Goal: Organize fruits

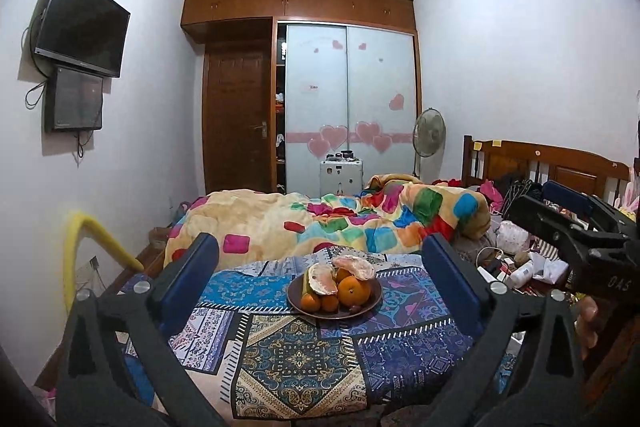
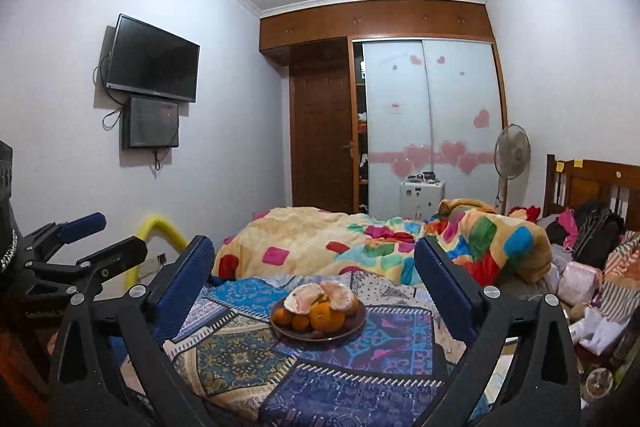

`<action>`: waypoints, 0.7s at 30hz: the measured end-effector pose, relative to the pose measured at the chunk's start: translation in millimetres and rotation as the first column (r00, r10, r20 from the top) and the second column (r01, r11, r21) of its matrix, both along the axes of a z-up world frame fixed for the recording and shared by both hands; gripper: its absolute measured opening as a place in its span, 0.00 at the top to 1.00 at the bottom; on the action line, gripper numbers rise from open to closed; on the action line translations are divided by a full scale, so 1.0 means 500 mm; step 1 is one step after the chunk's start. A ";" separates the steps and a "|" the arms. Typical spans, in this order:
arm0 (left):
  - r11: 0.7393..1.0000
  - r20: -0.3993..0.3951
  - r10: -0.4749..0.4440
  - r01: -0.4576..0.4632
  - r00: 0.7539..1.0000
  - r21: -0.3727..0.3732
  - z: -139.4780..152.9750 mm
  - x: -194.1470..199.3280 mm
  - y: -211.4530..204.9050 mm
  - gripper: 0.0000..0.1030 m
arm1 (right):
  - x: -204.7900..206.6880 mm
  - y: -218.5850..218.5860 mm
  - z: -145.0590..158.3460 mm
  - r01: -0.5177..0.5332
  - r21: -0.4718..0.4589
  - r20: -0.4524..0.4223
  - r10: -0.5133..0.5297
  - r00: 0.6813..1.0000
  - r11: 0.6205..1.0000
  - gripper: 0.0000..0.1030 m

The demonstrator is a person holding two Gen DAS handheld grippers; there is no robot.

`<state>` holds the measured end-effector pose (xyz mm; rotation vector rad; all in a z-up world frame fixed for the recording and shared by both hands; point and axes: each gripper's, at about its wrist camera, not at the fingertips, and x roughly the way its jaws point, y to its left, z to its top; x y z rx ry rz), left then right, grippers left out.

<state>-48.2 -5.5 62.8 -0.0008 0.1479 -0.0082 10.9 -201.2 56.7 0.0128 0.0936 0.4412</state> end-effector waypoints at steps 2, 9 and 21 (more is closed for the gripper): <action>1.000 -0.003 0.004 -0.004 1.000 -0.006 -0.002 -0.003 0.004 0.00 | -0.004 0.001 -0.002 -0.004 -0.001 -0.006 0.004 1.000 1.000 0.03; 1.000 -0.009 0.016 -0.016 1.000 -0.024 -0.008 -0.002 0.011 0.00 | -0.013 0.003 -0.013 -0.007 -0.006 -0.010 0.007 1.000 1.000 0.02; 0.999 -0.018 0.020 -0.020 1.000 -0.026 -0.018 0.010 0.010 0.00 | -0.007 0.002 -0.022 -0.009 -0.006 -0.028 0.009 1.000 1.000 0.02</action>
